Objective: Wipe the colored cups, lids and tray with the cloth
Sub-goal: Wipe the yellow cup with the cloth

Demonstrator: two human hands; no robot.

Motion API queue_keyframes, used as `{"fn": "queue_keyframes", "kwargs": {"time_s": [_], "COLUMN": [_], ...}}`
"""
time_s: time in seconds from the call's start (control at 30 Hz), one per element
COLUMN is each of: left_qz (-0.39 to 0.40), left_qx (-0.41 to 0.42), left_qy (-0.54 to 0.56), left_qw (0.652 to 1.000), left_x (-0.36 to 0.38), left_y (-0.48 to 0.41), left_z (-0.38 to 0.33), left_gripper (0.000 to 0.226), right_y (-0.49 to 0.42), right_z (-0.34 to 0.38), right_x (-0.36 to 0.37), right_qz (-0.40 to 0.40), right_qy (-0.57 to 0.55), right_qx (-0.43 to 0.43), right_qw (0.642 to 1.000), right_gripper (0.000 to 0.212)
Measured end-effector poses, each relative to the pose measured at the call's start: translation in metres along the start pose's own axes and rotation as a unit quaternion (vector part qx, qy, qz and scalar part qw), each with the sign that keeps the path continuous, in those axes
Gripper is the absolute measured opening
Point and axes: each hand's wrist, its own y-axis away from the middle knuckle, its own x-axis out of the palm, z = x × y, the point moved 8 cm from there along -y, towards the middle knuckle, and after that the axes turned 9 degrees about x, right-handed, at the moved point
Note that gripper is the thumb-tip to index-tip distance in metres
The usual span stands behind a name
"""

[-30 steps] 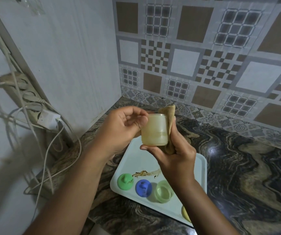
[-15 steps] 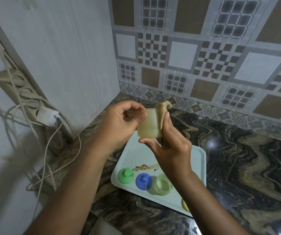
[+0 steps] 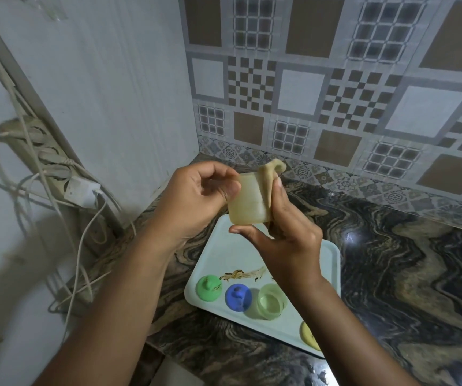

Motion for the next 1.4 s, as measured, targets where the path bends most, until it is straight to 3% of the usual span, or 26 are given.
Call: {"fn": "queue_keyframes", "kwargs": {"time_s": [0.17,0.33,0.4,0.5,0.6,0.67,0.77,0.83,1.03,1.13,1.23,1.3,1.4], "left_qz": [-0.021,-0.020,-0.032,-0.033,-0.017,-0.025,-0.030,-0.044,-0.045,-0.046,-0.031,-0.031,-0.049], "left_qx": [0.049,-0.020,-0.035,0.000,0.052,0.061,0.027,0.016,0.087,0.053,0.018,0.015,0.026], "left_qy": [-0.006,0.090,0.098,0.026,-0.083,-0.079,-0.053,-0.054,-0.189,-0.139,-0.113,-0.132,-0.152], "left_qw": [0.999,0.996,0.994,0.999,0.995,0.995,0.998,0.997,0.977,0.988,0.993,0.991,0.987], "left_x": [0.004,-0.001,-0.002,-0.005,-0.002,-0.002,-0.004,-0.010,0.000,-0.005,-0.014,-0.017,-0.017], "left_y": [0.005,0.008,0.009,0.006,0.006,0.010,0.013,0.013,0.014,0.013,0.010,0.008,0.006], "left_z": [-0.016,0.000,0.004,-0.001,-0.015,-0.020,-0.013,-0.007,-0.022,-0.019,-0.008,-0.002,0.001], "left_gripper": [0.016,0.026,0.022,0.010,0.014,0.010,0.024,0.015,0.016,0.012,0.016,0.016,0.023], "right_y": [-0.002,-0.001,-0.002,0.000,0.004,0.004,0.001,0.000,0.007,0.005,0.000,-0.002,-0.006], "right_z": [0.002,-0.009,-0.007,0.007,0.014,0.011,0.002,-0.001,0.005,0.003,0.003,0.001,-0.006], "right_x": [-0.006,-0.007,-0.005,-0.002,0.001,-0.002,-0.005,-0.003,0.010,0.006,0.006,0.007,0.005], "right_qz": [-0.014,-0.001,0.005,-0.006,-0.014,-0.018,-0.007,0.007,0.034,0.021,0.060,0.091,0.087], "right_qy": [-0.013,-0.133,-0.124,-0.018,0.004,-0.025,-0.091,-0.104,0.030,0.006,-0.029,-0.055,-0.071], "right_qx": [-0.005,0.074,0.068,-0.006,-0.035,-0.015,0.030,0.041,-0.039,-0.046,-0.055,-0.045,-0.025], "right_qw": [1.000,0.988,0.990,1.000,0.999,0.999,0.995,0.994,0.998,0.999,0.996,0.993,0.993], "right_gripper": [0.093,0.088,0.088,0.087,0.085,0.086,0.088,0.088,0.084,0.085,0.087,0.082,0.055]}}
